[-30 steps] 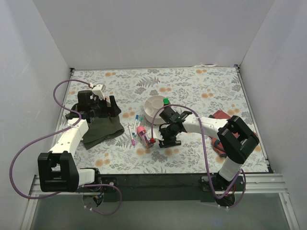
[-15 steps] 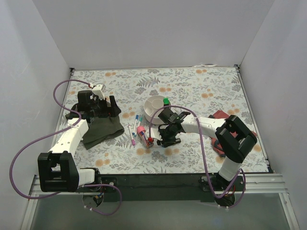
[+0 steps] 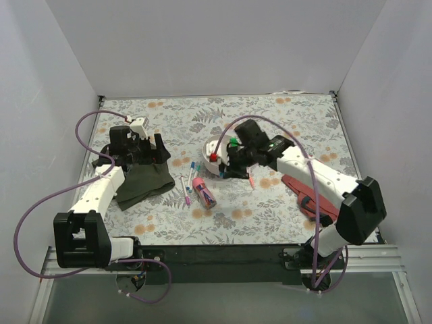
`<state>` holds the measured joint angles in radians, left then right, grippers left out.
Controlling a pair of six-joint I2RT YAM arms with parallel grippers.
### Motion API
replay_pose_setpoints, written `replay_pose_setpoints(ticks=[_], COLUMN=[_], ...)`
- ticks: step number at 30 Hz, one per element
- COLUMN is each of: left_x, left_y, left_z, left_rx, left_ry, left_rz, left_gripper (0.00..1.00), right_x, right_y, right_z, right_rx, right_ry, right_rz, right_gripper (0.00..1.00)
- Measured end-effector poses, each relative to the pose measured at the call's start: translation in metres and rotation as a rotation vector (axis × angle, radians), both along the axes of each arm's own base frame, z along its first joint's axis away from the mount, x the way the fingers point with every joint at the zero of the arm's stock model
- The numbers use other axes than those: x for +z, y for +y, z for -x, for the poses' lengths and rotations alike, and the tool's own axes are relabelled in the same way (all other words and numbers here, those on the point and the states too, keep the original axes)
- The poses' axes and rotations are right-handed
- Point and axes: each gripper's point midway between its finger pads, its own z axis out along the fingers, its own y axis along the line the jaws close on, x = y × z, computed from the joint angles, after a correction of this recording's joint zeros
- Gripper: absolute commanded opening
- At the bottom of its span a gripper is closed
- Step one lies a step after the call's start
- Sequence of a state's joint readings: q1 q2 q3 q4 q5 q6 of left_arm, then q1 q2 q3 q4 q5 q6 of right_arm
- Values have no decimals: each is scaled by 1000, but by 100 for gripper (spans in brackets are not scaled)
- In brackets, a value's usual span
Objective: Sort the stationery into containers
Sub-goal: Pick up the pen from the center of the board, then place the pen in the storage box.
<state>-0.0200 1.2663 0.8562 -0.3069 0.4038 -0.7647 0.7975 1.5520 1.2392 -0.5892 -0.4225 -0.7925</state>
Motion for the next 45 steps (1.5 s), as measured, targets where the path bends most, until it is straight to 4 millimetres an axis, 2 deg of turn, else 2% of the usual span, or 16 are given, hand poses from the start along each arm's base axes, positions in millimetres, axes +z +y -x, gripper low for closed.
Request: replay_pose_setpoints(ticks=[3,5,8,11,18,25,34,39,45], left_x=[-1,-1,0,-1,-24,-32,-34,-35,-38], left_y=[0,0,-1,-1,4,10,17,19,21], left_z=[-3,-6,-11,-17,-28,-44,-59,-60,-60], left_rx=[-2,-3,-5,-9,-8,-9,-7,-6,-2], left_ry=[6,9,10,10,59,76,80,80,87], left_rz=[-1,0,2,-5,-40,-88,-133,-146,-149], left_gripper=[86,86,86,85,85,85,85,85,85], right_x=[58,91,125,138,126,130,98,79,69], right_y=[-5,-18,-44,-54,-44,-34,-29,-25,-20], right_z=[-29,-57,-94,-112,-122,-147,-176,-183,-190], right_rx=[-131,-257,-447,-568,-729,-805,-885,-898,-906], right_ry=[-2,-8,-32,-51,-7,-53,-44,-25,-14], right_rz=[-160,-274,-425,-545,-728,-852,-850,-824,-812], right_gripper=[1,1,1,1,1,1,1,1,1])
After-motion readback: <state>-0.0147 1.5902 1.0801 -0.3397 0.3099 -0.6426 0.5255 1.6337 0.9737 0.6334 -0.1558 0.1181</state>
